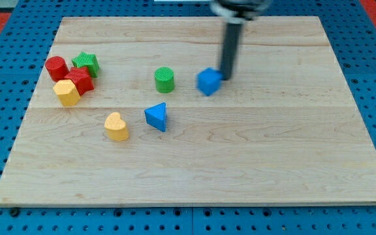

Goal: Slide the cube into the green circle

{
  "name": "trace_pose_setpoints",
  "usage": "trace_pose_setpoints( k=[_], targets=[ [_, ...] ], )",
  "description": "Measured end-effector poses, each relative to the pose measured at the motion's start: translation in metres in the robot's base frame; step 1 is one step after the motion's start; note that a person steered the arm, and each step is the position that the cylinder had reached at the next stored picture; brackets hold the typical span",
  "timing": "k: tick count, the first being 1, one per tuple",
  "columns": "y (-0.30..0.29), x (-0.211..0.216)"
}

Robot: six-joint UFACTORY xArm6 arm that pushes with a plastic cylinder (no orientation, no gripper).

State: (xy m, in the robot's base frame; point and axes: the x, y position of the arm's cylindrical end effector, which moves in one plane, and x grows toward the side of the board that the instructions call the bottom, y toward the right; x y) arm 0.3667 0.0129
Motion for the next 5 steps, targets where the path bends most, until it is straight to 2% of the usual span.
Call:
trace_pose_setpoints(
  k=[1, 2, 3, 4, 5],
  targets=[
    [-0.071, 0.007],
    [0.008, -0.007],
    [0.082, -0.004],
    [0.137, 0.017],
    [0.064, 0.028]
  ],
)
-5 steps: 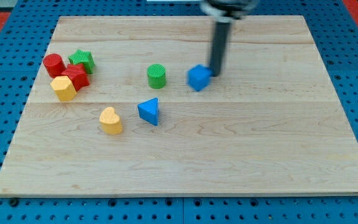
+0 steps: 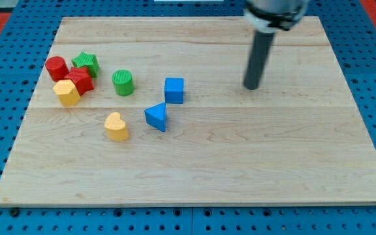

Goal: Slide the cube into the green circle

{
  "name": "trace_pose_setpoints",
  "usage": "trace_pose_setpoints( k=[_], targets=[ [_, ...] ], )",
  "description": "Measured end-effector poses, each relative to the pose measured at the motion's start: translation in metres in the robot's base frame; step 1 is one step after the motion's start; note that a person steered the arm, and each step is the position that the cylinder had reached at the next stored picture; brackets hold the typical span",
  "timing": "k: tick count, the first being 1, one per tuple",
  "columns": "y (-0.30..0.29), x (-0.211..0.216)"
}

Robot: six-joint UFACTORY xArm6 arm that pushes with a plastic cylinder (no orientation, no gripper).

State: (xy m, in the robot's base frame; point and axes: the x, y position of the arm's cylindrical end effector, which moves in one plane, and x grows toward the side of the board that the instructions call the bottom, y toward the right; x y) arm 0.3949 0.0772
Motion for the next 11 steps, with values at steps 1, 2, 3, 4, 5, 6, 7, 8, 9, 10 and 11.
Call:
trace_pose_setpoints(
  k=[1, 2, 3, 4, 5, 6, 7, 8, 9, 10, 11],
  targets=[
    [-0.132, -0.003],
    [-0.113, -0.003],
    [0.010, -0.012],
    [0.106, -0.013],
    [0.069, -0.001],
    [0.038, 0.014],
    [-0.039, 0.059],
    [-0.068, 0.127],
    [-0.095, 0.129],
    [-0.108, 0.129],
    [-0.113, 0.129]
  ],
)
